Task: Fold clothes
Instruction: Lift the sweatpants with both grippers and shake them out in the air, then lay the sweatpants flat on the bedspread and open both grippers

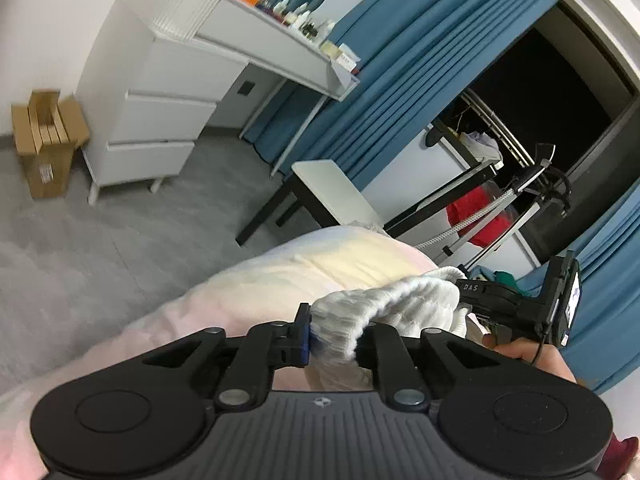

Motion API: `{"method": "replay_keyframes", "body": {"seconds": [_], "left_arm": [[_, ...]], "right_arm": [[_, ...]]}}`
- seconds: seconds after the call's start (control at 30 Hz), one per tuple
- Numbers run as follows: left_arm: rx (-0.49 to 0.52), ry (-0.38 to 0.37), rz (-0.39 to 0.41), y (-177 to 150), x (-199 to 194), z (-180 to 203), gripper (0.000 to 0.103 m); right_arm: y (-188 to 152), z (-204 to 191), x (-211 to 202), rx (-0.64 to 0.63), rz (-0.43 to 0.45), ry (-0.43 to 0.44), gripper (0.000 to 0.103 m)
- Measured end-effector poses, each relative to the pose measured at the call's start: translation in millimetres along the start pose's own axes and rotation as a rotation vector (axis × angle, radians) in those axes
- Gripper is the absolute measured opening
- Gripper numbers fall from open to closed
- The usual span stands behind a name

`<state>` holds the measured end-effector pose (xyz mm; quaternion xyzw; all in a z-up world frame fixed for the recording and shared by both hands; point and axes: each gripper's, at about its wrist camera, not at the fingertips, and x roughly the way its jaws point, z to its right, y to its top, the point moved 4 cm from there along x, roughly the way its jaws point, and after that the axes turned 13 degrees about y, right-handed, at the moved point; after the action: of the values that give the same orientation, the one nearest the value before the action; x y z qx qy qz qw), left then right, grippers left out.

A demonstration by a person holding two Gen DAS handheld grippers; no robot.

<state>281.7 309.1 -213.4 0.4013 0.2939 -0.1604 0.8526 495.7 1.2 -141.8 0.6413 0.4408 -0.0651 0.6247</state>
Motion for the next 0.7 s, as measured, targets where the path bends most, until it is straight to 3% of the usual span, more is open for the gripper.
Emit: {"method": "replay_keyframes", "body": {"seconds": [0.03,0.13,0.2,0.27,0.3,0.37,0.43,0.5,0.63,0.7], "left_arm": [[-0.008,-0.003,-0.014,4,1,0,0.02],[0.001,0.029,-0.037,22,0,6,0.053],[0.023,0.06,-0.04,36,-4,12,0.062],[0.059,0.079,-0.053,40,-12,15,0.065],[0.085,0.09,-0.057,42,-18,18,0.067],[0.184,0.158,-0.071,46,-24,27,0.078],[0.246,0.212,-0.107,53,-24,37,0.08],[0.254,0.195,-0.165,60,-25,41,0.08],[0.24,0.153,-0.233,71,-25,47,0.08],[0.175,0.056,-0.272,73,-25,43,0.084]], "right_arm": [[3,-5,-1,-0.036,-0.024,-0.008,0.014],[7,-19,-4,-0.151,-0.092,-0.045,0.022],[12,-32,-8,-0.249,-0.136,-0.091,0.028],[16,-44,-9,-0.36,-0.175,-0.173,0.056],[18,-51,-8,-0.431,-0.195,-0.205,0.064],[22,-65,-9,-0.55,-0.24,-0.214,0.09],[25,-77,-7,-0.631,-0.301,-0.216,0.091],[29,-87,-10,-0.68,-0.308,-0.212,0.091],[48,-98,-35,-0.506,-0.16,-0.072,0.091],[52,-94,-54,-0.372,-0.07,-0.003,0.091]]}}
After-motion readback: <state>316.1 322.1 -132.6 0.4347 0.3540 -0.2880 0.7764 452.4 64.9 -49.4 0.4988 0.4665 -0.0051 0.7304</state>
